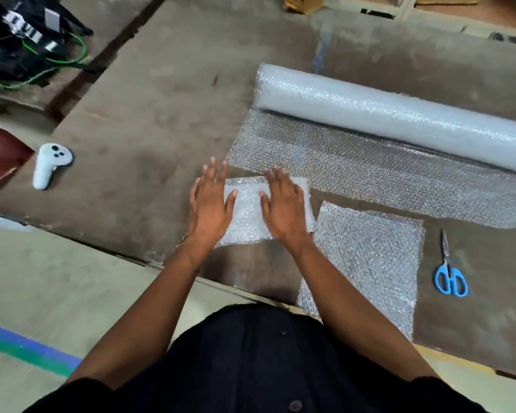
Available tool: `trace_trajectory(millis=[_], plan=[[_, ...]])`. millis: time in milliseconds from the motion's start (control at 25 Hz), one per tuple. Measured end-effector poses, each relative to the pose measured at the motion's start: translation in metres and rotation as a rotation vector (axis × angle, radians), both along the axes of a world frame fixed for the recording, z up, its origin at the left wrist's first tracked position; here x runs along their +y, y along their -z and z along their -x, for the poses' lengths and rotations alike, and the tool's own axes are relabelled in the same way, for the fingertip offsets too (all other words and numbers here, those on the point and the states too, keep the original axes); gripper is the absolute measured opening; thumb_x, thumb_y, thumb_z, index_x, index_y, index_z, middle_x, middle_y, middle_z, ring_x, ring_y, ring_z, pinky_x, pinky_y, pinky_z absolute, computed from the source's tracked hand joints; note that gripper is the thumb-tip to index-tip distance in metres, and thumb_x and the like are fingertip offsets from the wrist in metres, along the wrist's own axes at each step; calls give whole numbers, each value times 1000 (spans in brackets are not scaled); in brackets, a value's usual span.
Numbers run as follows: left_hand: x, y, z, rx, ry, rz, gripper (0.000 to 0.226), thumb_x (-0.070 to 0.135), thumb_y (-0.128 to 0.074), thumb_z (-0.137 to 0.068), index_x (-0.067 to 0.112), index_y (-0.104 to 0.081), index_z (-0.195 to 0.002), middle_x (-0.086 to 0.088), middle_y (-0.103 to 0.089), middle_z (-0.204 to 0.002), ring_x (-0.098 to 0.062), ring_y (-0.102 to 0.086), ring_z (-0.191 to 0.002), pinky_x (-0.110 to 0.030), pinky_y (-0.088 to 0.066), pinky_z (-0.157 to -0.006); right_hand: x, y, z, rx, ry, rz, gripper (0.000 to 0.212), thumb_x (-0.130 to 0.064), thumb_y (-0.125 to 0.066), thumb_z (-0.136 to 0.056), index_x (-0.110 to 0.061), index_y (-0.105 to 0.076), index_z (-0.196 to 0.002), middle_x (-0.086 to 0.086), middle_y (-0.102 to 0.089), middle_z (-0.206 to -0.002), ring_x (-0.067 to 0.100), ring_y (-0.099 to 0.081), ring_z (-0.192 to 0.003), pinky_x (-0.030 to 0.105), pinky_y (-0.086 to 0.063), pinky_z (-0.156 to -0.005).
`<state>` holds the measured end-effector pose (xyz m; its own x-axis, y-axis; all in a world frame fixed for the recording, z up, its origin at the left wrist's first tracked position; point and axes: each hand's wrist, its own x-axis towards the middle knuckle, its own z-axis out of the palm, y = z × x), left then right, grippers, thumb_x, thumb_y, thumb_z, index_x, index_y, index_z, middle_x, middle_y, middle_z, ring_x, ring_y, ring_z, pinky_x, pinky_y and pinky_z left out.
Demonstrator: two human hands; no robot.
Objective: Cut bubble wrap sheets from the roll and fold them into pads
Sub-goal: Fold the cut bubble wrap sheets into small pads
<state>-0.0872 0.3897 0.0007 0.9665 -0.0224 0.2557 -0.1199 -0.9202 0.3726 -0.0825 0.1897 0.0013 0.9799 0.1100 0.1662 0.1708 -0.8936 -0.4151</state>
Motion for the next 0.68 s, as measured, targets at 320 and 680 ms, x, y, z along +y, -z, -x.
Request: trace_trajectory(millis=[320, 680], plan=[[5, 32, 10, 176, 55, -88, 70, 67, -28, -105, 34, -22, -167, 0, -16, -176, -21, -13, -162, -47, -12, -131, -19, 33, 2, 113, -49, 73, 64, -60, -25, -111, -31, -23, -169, 0, -16, -178, 21, -6, -165, 47, -9, -133], [-5, 9, 17, 175, -77, -157, 80, 75, -21, -103, 27, -23, -167, -5, -11, -177, -27, -11, -162, -57, -11, -127, -71, 18, 12, 62, 46, -72, 58, -48, -30, -116, -20, -29, -166, 6, -30, -173, 24, -24, -161, 47, -27, -129]])
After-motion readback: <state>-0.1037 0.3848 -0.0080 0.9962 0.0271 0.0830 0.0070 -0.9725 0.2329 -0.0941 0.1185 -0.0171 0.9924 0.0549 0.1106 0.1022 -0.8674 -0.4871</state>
